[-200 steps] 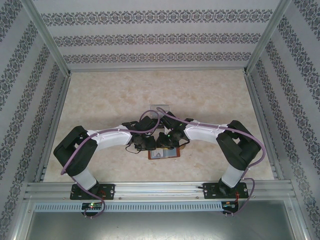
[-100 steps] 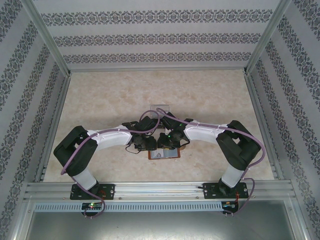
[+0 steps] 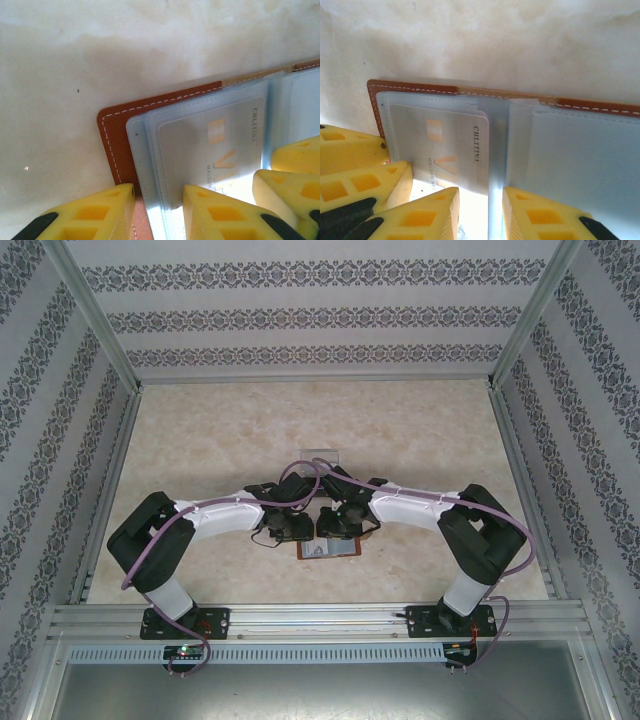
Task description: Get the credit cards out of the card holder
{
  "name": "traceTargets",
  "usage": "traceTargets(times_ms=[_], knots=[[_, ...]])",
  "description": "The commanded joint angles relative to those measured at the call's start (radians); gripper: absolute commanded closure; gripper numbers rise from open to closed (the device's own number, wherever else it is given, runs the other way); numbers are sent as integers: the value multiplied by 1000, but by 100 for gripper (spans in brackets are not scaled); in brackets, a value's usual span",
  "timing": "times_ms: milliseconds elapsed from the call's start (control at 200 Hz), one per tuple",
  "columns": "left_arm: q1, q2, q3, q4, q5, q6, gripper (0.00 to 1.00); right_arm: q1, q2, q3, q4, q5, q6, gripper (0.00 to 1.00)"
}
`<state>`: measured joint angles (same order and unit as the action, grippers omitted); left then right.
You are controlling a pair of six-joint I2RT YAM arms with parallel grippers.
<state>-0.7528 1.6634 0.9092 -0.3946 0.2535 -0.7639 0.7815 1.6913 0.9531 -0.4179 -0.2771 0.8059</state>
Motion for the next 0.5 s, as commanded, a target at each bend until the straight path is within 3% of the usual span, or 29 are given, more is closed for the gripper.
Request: traceTargets(times_ms=[0, 495], knots=[[-11, -1, -6, -43, -20, 18, 68, 5, -28, -14, 4, -7, 6, 71], [-11, -4, -6, -42, -17, 16, 69, 3, 18, -29, 65, -47, 21, 80]])
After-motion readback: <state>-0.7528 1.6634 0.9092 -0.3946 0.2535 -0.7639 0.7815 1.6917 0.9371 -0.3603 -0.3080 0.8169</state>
